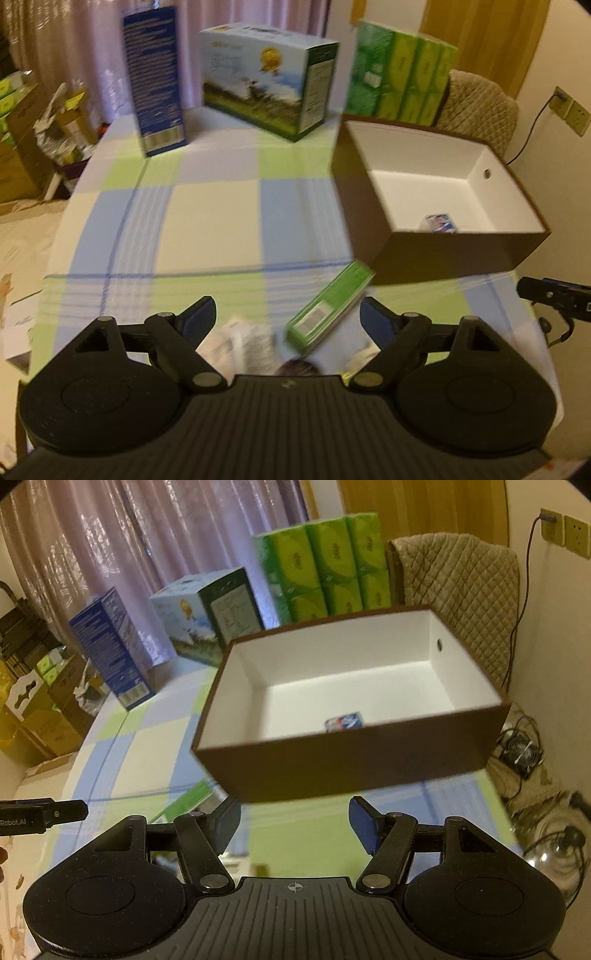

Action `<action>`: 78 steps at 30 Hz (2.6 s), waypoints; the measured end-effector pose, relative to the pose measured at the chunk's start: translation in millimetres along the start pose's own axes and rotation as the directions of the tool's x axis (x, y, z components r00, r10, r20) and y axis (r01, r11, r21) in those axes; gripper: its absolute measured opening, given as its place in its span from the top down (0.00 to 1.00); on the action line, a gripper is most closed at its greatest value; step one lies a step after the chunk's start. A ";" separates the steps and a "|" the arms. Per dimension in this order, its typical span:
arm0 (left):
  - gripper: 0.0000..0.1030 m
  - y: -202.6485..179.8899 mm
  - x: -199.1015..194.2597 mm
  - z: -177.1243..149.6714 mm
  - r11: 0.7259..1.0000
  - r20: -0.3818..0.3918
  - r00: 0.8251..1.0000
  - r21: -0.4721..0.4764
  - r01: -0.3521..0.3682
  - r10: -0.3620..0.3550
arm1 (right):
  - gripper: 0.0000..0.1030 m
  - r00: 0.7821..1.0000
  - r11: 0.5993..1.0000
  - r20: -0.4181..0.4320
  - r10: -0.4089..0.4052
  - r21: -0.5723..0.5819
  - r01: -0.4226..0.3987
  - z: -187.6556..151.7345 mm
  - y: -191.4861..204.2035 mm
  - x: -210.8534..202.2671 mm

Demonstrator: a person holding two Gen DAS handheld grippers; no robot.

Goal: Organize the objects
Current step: 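Move left tool to white medicine box while right tool approaches yellow snack packet, then close left tool on white medicine box while right tool grasps yellow snack packet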

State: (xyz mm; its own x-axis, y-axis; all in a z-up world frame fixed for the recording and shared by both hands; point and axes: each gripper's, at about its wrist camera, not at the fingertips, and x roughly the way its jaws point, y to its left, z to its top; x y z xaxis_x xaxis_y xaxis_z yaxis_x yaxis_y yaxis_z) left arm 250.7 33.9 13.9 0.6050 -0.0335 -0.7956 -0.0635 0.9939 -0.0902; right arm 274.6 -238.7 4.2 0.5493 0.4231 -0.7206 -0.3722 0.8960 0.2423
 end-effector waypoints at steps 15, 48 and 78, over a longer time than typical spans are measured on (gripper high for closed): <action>0.18 73.6 10.7 -76.5 0.993 -0.145 0.985 -0.058 -0.104 0.094 | 0.40 0.993 1.000 -0.120 0.017 0.021 -0.014 -65.9 42.2 22.4; 0.53 114.5 60.0 -112.0 0.953 -0.220 0.952 -0.166 -0.254 0.215 | 0.40 0.991 0.561 -0.128 0.030 -0.818 -0.122 -163.5 99.8 78.5; 0.47 117.6 65.5 -106.9 0.947 -0.235 0.945 -0.173 -0.272 0.228 | 1.00 0.978 0.890 -0.089 0.186 -0.407 -0.206 -69.6 74.5 72.3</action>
State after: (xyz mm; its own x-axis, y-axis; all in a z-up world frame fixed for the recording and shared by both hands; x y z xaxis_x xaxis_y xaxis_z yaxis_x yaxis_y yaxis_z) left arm 198.0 137.3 -112.9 0.3701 0.1703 -0.9132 -0.3614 0.9320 0.0273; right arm 234.5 -150.8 -75.0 0.4018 0.5689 -0.7175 -0.7489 0.6551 0.1001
